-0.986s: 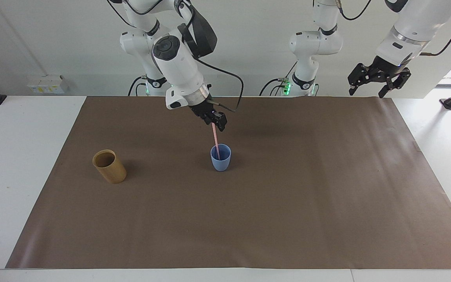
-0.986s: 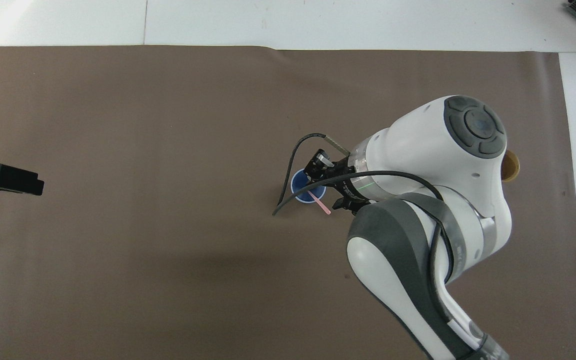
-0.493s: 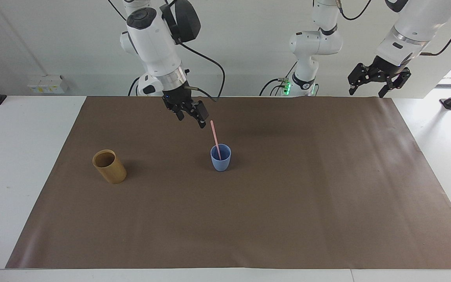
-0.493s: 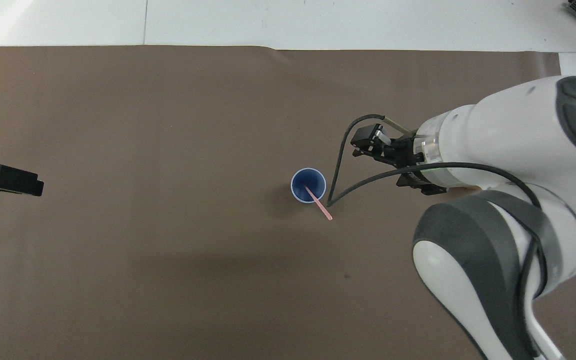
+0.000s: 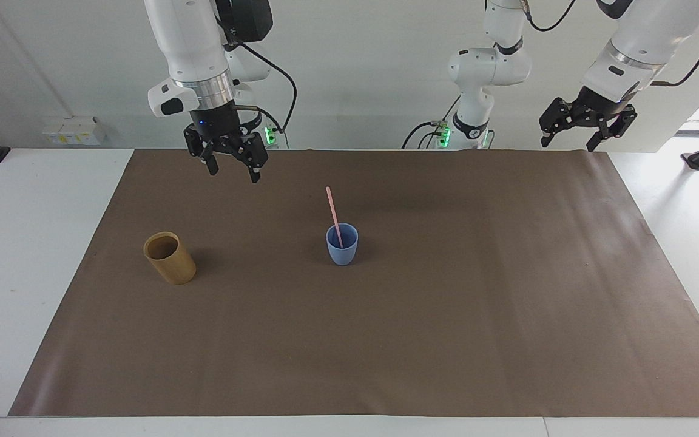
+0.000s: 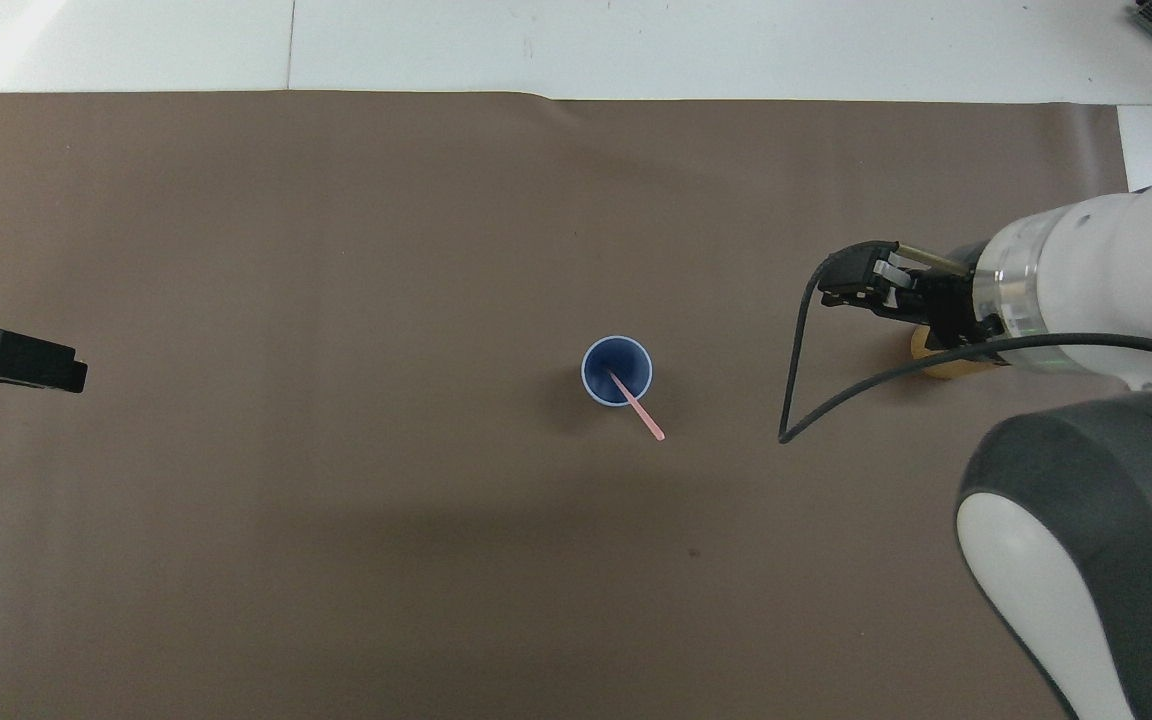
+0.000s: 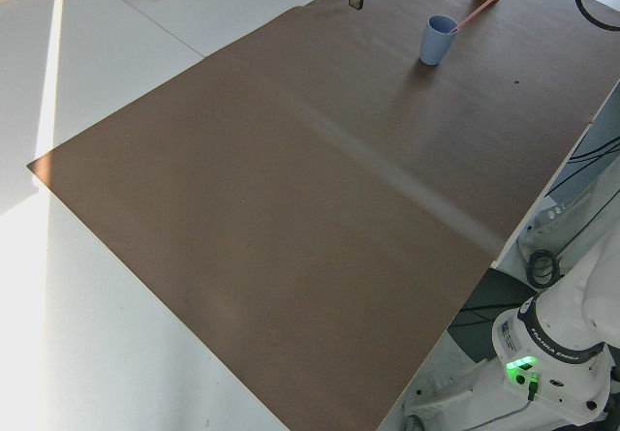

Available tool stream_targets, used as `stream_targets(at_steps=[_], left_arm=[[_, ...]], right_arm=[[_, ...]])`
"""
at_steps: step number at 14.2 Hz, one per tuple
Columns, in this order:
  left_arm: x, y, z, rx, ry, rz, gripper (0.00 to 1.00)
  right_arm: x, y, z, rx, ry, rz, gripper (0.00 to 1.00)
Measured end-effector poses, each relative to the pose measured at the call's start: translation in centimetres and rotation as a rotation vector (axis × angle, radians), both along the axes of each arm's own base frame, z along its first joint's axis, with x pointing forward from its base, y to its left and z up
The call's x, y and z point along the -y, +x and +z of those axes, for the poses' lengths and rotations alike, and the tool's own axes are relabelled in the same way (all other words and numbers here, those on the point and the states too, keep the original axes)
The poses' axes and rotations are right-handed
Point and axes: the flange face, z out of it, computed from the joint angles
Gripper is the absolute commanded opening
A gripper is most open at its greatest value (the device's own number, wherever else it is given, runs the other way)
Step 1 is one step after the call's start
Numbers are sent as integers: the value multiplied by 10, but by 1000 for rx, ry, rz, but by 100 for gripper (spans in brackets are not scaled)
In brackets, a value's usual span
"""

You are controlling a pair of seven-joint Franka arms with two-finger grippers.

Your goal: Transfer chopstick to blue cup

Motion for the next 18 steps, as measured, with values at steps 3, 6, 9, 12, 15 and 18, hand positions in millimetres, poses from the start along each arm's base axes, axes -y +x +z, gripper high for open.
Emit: stream_targets(at_steps=[3, 6, 9, 12, 15, 18], left_arm=[[0, 0, 0, 0, 0, 0, 100], [0, 0, 0, 0, 0, 0, 100], [0, 0, 0, -1, 0, 0, 100], [0, 0, 0, -1, 0, 0, 100], [0, 0, 0, -1, 0, 0, 100], [0, 0, 0, -1, 0, 0, 100]], right_arm=[[29, 0, 9, -28, -34, 107, 100], [77, -4, 22, -63, -45, 131, 100], [103, -13, 32, -76, -45, 144, 100], [106, -13, 30, -88, -41, 142, 100], [106, -8, 35, -116, -41, 144, 100], [108, -2, 40, -110, -41, 138, 100]])
